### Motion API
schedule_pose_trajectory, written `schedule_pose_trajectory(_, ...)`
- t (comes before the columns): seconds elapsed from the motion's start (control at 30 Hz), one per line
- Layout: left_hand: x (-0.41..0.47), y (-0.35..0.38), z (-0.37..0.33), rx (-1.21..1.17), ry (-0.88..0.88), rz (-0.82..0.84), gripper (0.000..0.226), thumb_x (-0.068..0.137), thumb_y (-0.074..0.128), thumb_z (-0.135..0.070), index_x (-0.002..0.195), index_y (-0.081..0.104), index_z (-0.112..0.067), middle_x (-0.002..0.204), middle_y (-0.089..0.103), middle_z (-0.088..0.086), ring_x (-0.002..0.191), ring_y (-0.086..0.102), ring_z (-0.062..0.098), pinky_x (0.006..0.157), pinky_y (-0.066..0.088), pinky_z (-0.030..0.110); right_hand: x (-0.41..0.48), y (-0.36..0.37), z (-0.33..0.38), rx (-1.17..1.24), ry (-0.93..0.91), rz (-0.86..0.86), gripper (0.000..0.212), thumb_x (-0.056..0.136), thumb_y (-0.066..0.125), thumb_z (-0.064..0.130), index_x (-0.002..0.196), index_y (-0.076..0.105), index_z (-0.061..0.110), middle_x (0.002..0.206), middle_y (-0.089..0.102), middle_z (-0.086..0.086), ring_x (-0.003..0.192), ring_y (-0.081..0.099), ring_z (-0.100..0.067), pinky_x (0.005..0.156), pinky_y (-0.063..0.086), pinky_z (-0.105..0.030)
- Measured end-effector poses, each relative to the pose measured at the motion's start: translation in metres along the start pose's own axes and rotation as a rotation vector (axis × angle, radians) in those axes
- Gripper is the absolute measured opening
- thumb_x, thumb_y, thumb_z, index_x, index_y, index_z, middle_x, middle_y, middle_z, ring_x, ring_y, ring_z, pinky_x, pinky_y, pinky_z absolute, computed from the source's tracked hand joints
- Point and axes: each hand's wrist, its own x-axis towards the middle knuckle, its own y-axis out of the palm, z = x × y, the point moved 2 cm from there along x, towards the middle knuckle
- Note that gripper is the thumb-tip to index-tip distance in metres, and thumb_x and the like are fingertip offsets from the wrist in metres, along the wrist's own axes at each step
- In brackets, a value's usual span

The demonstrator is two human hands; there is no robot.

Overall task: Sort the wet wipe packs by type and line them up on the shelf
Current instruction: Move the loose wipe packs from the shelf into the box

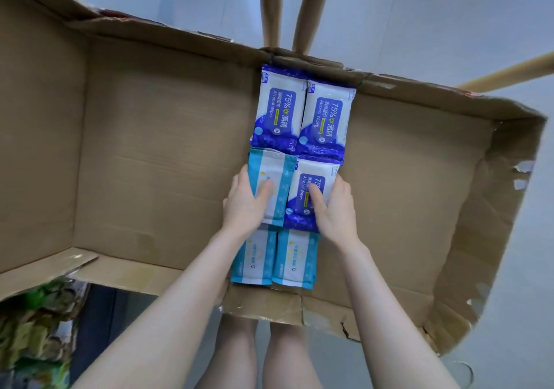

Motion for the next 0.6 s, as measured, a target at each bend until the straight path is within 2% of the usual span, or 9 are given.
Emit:
schedule_pose_trajectory(0.1,-0.012,-0.020,-0.011,0.074,-0.036,0.064,0.039,0.093,0.051,-0.035,0.129,0.049,-0.018,0.125,0.060,0.001,0.115,0.054,0.026,0.100,0.041,0.045,-0.016,-0.021,0.016,-0.125,0.014,0.056,0.041,0.095,0.049,0.032,0.129,0.043,0.011,0.125,0.050,-0.013,0.117,0.047,-0.032,0.092,0.042,-0.041)
schedule_pose_trajectory(0.2,-0.042,-0.042,-0.021,0.169,-0.014,0.080,0.043,0.095,0.051,-0.031,0.135,0.048,-0.016,0.135,0.055,0.005,0.123,0.049,0.026,0.104,0.037,0.042,-0.043,-0.041,0.044,-0.257,-0.064,0.078,0.042,0.097,0.046,0.029,0.133,0.042,0.007,0.132,0.047,-0.014,0.120,0.046,-0.033,0.094,0.039,-0.040)
schedule_pose_trajectory(0.27,-0.070,-0.060,-0.028,0.139,0.021,0.055,0.041,0.094,0.052,-0.028,0.133,0.050,-0.014,0.133,0.056,0.008,0.121,0.051,0.025,0.103,0.038,0.038,-0.066,-0.054,0.067,-0.310,-0.134,0.080,0.038,0.098,0.045,0.028,0.129,0.045,0.006,0.132,0.047,-0.014,0.118,0.046,-0.032,0.092,0.038,-0.038)
schedule_pose_trajectory(0.37,-0.124,-0.091,-0.041,0.070,0.099,-0.026,0.033,0.094,0.054,-0.023,0.124,0.057,-0.011,0.121,0.062,0.008,0.113,0.056,0.024,0.095,0.042,0.032,-0.107,-0.073,0.107,-0.369,-0.265,0.070,0.034,0.099,0.044,0.027,0.125,0.049,0.006,0.128,0.050,-0.012,0.115,0.046,-0.029,0.090,0.037,-0.035)
schedule_pose_trajectory(0.47,-0.183,-0.127,-0.047,0.013,0.173,-0.134,0.029,0.093,0.055,-0.018,0.120,0.059,-0.008,0.114,0.063,0.009,0.108,0.057,0.022,0.092,0.041,0.028,-0.156,-0.082,0.148,-0.417,-0.426,0.074,0.038,0.100,0.042,0.029,0.131,0.047,0.009,0.131,0.050,-0.010,0.121,0.043,-0.026,0.094,0.036,-0.035)
schedule_pose_trajectory(0.6,-0.266,-0.176,-0.035,-0.061,0.199,-0.304,0.028,0.095,0.053,-0.020,0.122,0.057,-0.013,0.113,0.061,0.002,0.107,0.054,0.016,0.087,0.038,0.023,-0.228,-0.076,0.196,-0.436,-0.666,0.102,0.036,0.099,0.044,0.029,0.128,0.050,0.008,0.130,0.052,-0.009,0.120,0.044,-0.026,0.095,0.035,-0.033)
